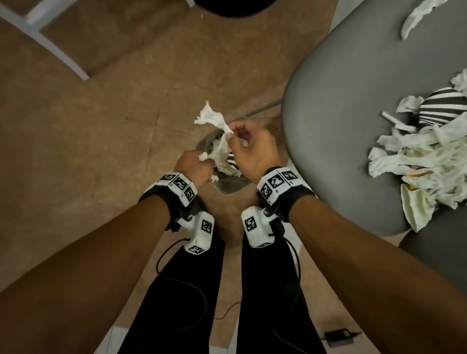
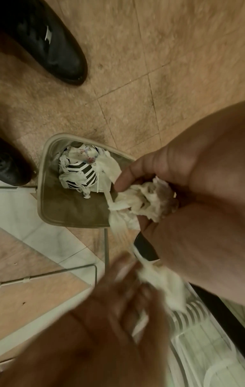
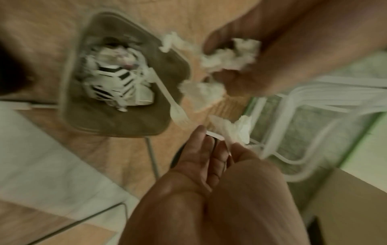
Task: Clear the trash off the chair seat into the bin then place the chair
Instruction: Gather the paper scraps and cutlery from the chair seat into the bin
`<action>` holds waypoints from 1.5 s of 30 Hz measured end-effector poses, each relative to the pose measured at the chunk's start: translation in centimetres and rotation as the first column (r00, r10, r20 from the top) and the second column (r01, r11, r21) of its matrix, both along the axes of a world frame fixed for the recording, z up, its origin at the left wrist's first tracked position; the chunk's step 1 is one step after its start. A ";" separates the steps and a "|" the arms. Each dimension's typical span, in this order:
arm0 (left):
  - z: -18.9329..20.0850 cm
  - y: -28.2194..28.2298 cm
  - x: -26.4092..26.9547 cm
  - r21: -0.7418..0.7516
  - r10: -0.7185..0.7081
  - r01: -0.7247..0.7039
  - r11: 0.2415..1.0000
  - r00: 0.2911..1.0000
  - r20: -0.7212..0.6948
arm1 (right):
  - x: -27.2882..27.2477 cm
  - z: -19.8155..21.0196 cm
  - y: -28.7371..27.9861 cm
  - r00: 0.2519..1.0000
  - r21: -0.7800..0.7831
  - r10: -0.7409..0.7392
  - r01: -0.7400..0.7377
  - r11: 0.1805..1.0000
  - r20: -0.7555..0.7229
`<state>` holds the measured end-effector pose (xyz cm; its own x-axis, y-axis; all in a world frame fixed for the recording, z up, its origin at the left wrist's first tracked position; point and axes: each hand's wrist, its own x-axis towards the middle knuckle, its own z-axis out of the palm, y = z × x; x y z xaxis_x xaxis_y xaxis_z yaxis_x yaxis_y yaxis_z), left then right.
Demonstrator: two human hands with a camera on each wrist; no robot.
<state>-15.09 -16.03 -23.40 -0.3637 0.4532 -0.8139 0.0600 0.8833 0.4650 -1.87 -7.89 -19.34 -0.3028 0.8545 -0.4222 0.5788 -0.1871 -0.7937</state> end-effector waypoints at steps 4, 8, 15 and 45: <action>-1.7 0.5 0.6 -0.018 0.012 -0.012 1.000 1.000 -0.016 | 2.3 -3.6 -0.5 0.954 -0.343 0.260 -0.196 0.919 0.151; -1.8 2.2 1.8 -0.062 -0.041 0.039 0.997 0.999 -0.020 | 4.0 -2.7 -0.6 0.827 -0.337 0.489 -0.393 0.856 0.278; 2.1 7.7 3.2 -0.070 -0.190 0.178 0.981 0.952 -0.241 | 5.4 1.9 1.0 0.901 -0.221 0.408 -0.372 0.902 0.149; 8.9 35.2 29.6 0.184 -0.699 0.848 0.496 0.517 -0.495 | 44.7 5.4 30.5 0.621 0.055 -0.278 0.353 0.934 0.733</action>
